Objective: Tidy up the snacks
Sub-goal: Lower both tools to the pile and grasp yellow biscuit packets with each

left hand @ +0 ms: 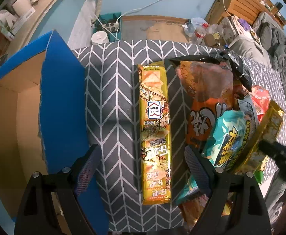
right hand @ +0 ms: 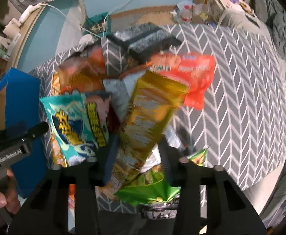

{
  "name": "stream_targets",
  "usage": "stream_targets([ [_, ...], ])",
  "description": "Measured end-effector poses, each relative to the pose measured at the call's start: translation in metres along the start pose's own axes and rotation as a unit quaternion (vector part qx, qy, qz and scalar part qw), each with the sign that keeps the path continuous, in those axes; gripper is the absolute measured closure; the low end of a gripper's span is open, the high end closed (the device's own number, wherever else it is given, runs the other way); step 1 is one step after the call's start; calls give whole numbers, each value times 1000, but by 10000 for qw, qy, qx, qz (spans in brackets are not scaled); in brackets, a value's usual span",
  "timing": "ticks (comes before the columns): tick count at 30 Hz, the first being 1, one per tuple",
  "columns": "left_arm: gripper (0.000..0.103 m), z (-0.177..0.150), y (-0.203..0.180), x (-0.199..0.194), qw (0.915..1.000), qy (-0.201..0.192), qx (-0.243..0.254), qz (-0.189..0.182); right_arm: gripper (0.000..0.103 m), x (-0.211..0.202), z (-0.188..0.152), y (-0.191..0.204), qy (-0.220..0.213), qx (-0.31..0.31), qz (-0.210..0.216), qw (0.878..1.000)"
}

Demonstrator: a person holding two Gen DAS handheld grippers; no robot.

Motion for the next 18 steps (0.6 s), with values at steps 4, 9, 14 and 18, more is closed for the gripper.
stream_targets([
  [4, 15, 3, -2, 0, 10000, -6, 18, -33, 71, -6, 20, -4, -164, -145, -39, 9998],
  [9, 15, 6, -5, 4, 10000, 33, 11, 33, 65, -4, 28, -10, -65, 83, 167, 9998],
  [14, 15, 6, -11, 4, 10000, 49, 6, -4, 55, -7, 2, -7, 31, 149, 229, 9996],
  [18, 15, 1, -18, 12, 9998, 170, 36, 6, 55, 7, -14, -2, 222, 105, 238, 9994],
])
Point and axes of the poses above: each gripper's, at about its wrist camera, not at the fingertips, and x roughly the way its jaws point, y to its left, z to its top, the point moved 3 cm from there along x, roughly the way its jaws point, and after that the axes turned 3 degrees about z, right-handed, at the moved point
